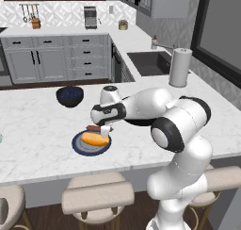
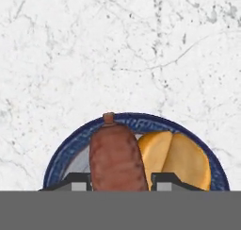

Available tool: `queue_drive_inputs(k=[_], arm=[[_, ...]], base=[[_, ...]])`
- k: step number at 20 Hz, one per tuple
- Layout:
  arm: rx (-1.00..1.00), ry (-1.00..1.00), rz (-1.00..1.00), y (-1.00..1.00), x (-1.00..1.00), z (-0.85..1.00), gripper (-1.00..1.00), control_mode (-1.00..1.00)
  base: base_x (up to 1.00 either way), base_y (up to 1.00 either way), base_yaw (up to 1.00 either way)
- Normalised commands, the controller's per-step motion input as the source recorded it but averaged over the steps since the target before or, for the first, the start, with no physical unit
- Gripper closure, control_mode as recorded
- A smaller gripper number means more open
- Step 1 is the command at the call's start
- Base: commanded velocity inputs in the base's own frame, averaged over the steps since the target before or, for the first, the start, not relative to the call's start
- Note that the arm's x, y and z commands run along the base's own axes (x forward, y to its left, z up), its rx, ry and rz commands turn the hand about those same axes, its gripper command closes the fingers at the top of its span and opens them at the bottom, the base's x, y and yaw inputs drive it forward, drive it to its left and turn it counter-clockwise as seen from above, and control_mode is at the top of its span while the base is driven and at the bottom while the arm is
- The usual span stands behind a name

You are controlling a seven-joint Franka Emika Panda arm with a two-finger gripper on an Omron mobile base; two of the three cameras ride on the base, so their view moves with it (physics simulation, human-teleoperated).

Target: Place one bun and one sausage from the bowl on each plate.

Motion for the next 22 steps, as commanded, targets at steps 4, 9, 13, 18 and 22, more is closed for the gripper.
queue_drive_inputs(k=[4,9,13,18,22], arm=[[0.00,0.14,0.00,0.17,0.14,-0.26,1.00,-1.00],[-0.01,0.16,0.00,0.35,0.04,-0.21,-1.00,-1.00],[0.00,0.07,0.00,0.03,0.09,-0.13,-1.00,-1.00],[0.00,0.03,0.00,0.00,-0.08,0.02,-1.00,-1.00],[0.09,-0.10,-0.04,-0.25,-0.36,0.52,-1.00,-1.00]], base=[[0.00,0.00,0.00],[0.00,0.00,0.00],[0.00,0.00,0.00],[0.00,0.00,0.00],[0.00,0.00,0.00]])
